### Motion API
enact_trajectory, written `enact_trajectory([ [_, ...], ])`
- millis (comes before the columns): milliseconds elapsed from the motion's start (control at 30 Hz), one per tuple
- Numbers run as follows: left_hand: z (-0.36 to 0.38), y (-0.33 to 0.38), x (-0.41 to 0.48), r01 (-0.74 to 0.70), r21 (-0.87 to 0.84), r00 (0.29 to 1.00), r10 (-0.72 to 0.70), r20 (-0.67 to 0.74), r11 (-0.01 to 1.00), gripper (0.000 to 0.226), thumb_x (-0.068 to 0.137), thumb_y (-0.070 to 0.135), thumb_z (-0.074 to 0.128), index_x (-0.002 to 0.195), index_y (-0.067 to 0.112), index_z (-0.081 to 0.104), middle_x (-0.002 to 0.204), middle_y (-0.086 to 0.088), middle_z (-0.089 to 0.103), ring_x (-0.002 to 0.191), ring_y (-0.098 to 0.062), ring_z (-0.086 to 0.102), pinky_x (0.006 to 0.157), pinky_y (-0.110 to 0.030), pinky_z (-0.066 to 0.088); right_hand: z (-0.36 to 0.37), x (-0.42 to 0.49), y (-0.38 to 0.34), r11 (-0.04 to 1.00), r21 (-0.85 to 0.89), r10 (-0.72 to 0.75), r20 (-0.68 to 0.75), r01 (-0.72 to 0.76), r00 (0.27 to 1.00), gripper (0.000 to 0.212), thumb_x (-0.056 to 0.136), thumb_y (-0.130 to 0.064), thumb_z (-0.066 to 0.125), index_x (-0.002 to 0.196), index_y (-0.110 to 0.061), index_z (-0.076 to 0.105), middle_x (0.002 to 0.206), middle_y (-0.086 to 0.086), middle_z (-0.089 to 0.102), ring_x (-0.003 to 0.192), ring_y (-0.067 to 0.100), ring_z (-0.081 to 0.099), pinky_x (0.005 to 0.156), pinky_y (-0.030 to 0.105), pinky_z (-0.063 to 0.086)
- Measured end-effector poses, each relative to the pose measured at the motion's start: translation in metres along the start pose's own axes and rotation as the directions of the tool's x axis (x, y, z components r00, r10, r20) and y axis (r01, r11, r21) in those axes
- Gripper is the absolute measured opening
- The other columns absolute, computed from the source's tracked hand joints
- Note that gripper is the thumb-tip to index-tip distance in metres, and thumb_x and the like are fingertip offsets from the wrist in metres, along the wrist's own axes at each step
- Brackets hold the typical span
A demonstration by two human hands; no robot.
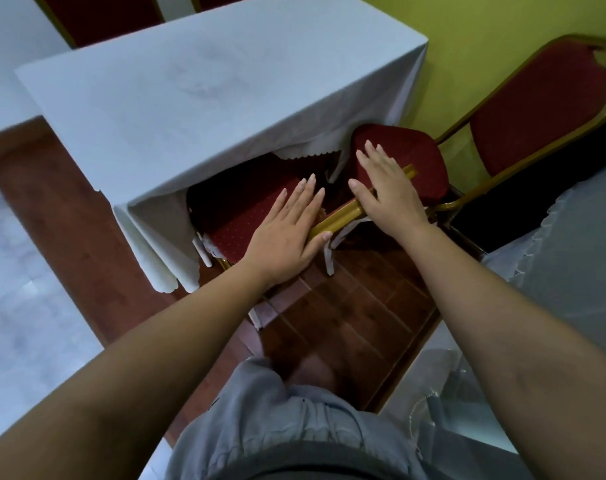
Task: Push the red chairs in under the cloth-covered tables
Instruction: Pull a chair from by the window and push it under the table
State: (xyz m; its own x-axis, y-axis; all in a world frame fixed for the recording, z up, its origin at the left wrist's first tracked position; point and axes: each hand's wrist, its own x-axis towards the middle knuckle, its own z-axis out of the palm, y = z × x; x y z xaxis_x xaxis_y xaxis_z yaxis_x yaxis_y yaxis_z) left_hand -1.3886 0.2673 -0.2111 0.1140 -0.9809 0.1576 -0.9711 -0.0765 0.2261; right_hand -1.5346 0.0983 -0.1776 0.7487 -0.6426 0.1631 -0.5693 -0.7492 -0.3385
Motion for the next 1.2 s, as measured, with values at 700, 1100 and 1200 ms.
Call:
enact_trajectory([
  [700, 0.007, 0.014, 0.028, 0.124, -0.178, 0.992, -0.124, 0.012, 0.976, 0.065, 0.101, 0.053, 0.014, 0.156, 0.019, 0.003, 0.162, 0.000, -0.008, 0.148, -0.007, -0.014, 0.122, -0.032, -0.005, 0.005, 0.019, 0.027, 0.975, 0.005, -0.222, -0.081, 0.224, 0.972, 0.060, 0.099, -0.046, 0.029, 0.147, -0.011, 0.038, 0.154, 0.008, 0.036, 0.146, 0.019, 0.026, 0.119, 0.040, 0.021],
  [1100, 0.012, 0.023, 0.029, 0.239, -0.089, 0.967, -0.245, -0.064, 0.967, 0.066, 0.100, 0.054, 0.009, 0.155, 0.018, 0.009, 0.163, -0.002, 0.001, 0.149, -0.009, -0.007, 0.122, -0.032, -0.003, 0.009, 0.030, 0.051, 0.887, 0.028, -0.448, -0.191, 0.461, 0.873, 0.061, 0.100, -0.046, 0.029, 0.144, -0.006, 0.043, 0.152, 0.010, 0.039, 0.144, 0.023, 0.030, 0.119, 0.040, 0.022],
  [1200, 0.014, 0.029, 0.030, 0.292, -0.083, 0.950, -0.300, -0.093, 0.953, 0.064, 0.101, 0.052, 0.009, 0.155, 0.017, 0.010, 0.162, -0.001, 0.001, 0.149, -0.009, -0.006, 0.122, -0.033, -0.001, 0.009, 0.033, 0.056, 0.876, 0.035, -0.466, -0.197, 0.481, 0.863, 0.061, 0.100, -0.046, 0.032, 0.145, -0.006, 0.041, 0.152, 0.010, 0.038, 0.145, 0.022, 0.028, 0.120, 0.038, 0.020],
])
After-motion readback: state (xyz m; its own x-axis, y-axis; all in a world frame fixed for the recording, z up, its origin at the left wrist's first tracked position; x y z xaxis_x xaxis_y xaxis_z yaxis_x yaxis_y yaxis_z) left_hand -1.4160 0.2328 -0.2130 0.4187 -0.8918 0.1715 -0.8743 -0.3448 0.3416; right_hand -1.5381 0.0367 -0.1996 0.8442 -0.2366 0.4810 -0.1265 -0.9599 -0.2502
